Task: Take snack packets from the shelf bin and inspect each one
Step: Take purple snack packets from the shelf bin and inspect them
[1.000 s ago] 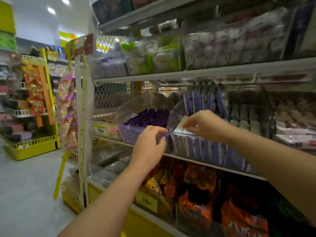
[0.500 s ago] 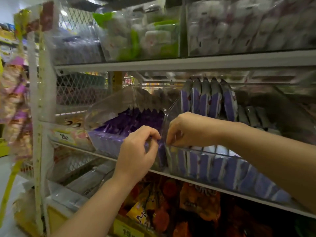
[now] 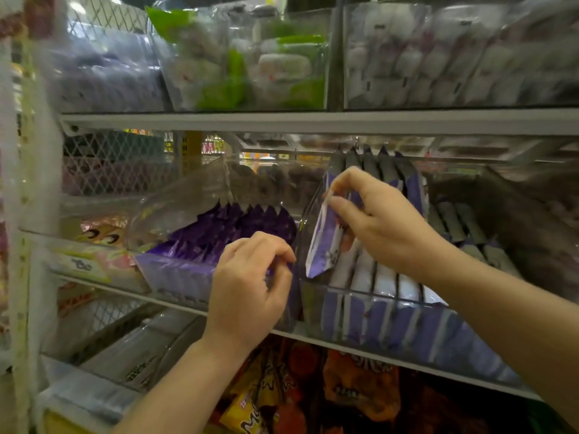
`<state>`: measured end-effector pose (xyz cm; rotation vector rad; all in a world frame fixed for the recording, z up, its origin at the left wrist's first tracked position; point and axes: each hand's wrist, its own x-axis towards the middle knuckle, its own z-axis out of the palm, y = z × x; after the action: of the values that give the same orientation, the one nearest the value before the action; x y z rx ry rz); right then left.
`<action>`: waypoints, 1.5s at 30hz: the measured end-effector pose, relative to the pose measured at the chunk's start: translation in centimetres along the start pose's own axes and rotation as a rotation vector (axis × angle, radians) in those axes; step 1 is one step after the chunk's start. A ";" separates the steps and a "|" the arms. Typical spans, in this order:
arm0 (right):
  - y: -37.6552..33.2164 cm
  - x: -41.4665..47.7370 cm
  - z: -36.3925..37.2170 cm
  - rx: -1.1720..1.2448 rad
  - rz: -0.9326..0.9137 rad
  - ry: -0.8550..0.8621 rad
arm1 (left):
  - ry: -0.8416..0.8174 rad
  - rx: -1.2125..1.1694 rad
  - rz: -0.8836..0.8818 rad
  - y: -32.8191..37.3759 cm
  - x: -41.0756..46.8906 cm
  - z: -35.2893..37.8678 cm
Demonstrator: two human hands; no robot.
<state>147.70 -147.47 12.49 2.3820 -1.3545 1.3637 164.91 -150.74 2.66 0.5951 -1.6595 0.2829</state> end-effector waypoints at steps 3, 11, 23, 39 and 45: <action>-0.8 0.3 -0.8 0.142 0.065 0.127 | -0.064 -0.044 -0.039 0.3 0.5 -0.4; -3.1 -5.4 -1.7 0.319 0.058 0.446 | -0.119 -0.093 -0.261 4.8 1.5 -1.7; -4.3 -18.8 -1.5 0.423 0.045 0.165 | -0.541 -1.162 -0.999 11.7 -2.6 -4.9; 1.6 -25.6 3.0 0.928 0.737 0.228 | -0.778 -0.999 -0.936 11.3 -14.7 0.2; 2.6 -27.4 3.8 0.873 0.731 -0.032 | -0.557 -0.957 -1.051 11.2 -16.4 2.0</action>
<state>142.43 -132.94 -10.58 2.3920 -2.0863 2.5495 158.57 -138.81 -12.05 0.7236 -1.5163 -1.4603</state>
